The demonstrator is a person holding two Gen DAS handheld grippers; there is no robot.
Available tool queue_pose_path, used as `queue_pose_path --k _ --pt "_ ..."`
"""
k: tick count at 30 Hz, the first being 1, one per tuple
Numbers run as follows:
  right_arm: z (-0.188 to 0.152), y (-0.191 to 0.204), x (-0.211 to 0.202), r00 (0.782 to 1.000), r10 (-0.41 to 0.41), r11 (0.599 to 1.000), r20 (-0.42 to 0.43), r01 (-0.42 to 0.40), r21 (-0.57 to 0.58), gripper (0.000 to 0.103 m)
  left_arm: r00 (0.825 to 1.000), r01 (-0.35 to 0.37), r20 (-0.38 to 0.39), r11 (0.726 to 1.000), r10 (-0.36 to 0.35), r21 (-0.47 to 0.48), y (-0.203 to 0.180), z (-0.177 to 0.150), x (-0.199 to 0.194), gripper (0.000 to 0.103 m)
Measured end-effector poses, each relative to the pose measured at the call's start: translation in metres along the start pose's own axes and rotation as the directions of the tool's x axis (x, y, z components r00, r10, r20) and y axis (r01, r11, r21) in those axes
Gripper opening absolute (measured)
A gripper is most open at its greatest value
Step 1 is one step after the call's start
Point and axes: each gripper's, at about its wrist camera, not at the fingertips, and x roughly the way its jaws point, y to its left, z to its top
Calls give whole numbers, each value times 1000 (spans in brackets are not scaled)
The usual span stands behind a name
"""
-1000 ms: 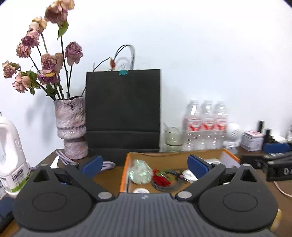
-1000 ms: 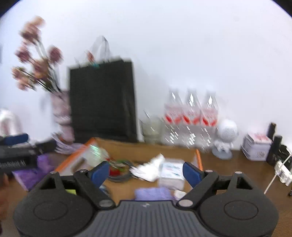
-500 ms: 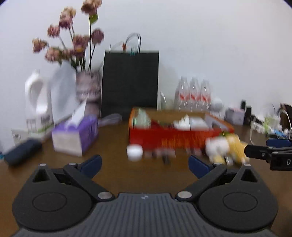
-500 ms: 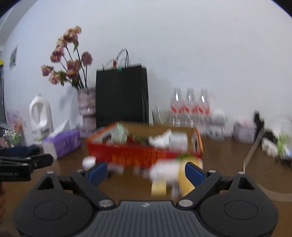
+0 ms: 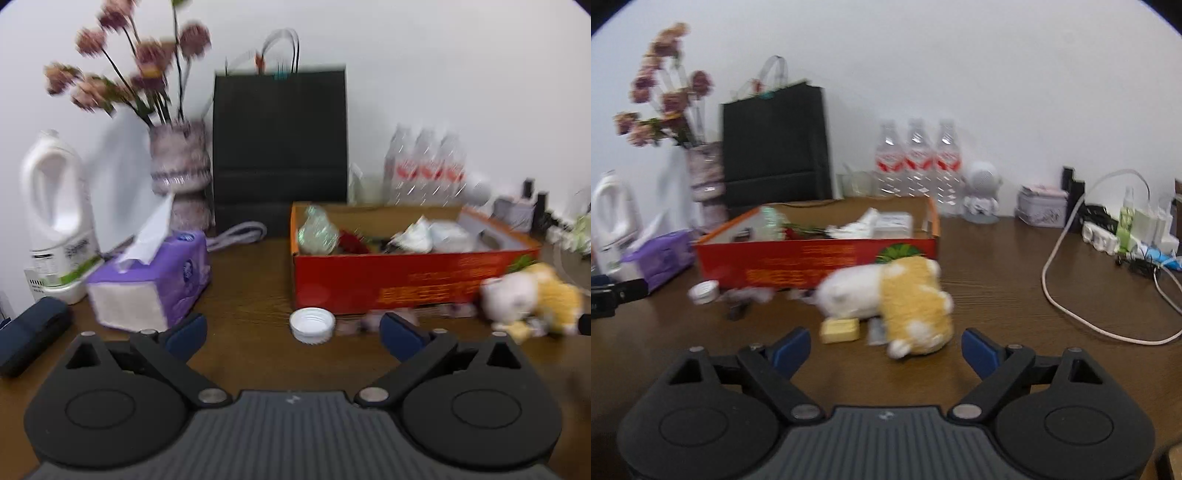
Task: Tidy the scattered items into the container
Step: 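Grasp the white bottle cap with the left tool while the right grasps the plush toy, then carry the bottle cap and plush toy over the box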
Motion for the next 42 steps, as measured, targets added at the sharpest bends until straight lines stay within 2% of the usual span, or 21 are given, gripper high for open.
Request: queue_pose_path --k 1,3,5,7,9,10,11,16,19,22,24,26,29,32,35,38,41,42 --pt "3 -3 12 1000 -11 1000 -25 11 5 82 1000 4 -20 1000 -4 7 0 2 13 95" --pt "7 -10 34 997 -12 1000 -74 14 27 74 997 25 -69 1000 -25 0 2 4 36 83" --pt "11 -16 48 995 4 998 -96 2 60 73 992 59 -114 998 -61 -27 3 4 53 79" --pt "13 -17 56 995 6 997 -102 1 71 63 988 83 -128 995 -91 -61 5 4 62 73" --pt "12 -19 59 994 -5 996 -106 14 85 54 985 92 -142 993 -101 -71 5 4 68 55" --pt "12 -21 58 995 -5 995 -100 15 98 53 982 94 -156 993 -105 -74 5 4 70 51" --pt "12 -22 57 996 1 994 -91 9 108 52 979 97 -170 992 -109 -77 5 5 73 41" --pt "19 -19 38 1000 13 994 -7 -13 109 46 980 99 -166 993 -109 -64 5 3 65 41" --pt "26 -12 17 998 43 996 36 -45 81 45 989 71 -129 996 -76 -46 4 0 42 41" --pt "31 -3 -14 995 82 995 63 -85 45 45 992 69 -101 994 -78 -90 7 -5 4 41" --pt "31 2 -38 995 91 995 46 -93 33 46 992 85 -85 989 -96 -123 8 -11 -26 41" --pt "31 10 -57 995 94 995 -19 -95 -18 46 989 114 -75 984 -125 -133 5 -20 -52 41" --pt "24 23 -81 991 94 991 -94 -102 -82 46 980 165 -94 979 -176 -116 -4 -36 -79 41" --pt "19 31 -98 990 97 990 -99 -106 -88 42 976 183 -104 981 -190 -70 -18 -51 -98 41" --pt "13 34 -91 987 120 990 -109 -127 -66 38 972 194 -121 979 -202 -68 -25 -62 -105 41" --pt "-1 34 -67 983 104 993 -155 -111 -37 38 978 170 -115 984 -174 -43 -31 -67 -112 41" --pt "-7 30 -73 984 117 993 -134 -117 5 43 980 170 -101 985 -172 -31 -29 -67 -118 42" --pt "-7 28 -80 985 124 992 -118 -124 5 55 979 170 -105 985 -172 -29 -29 -68 -118 42"
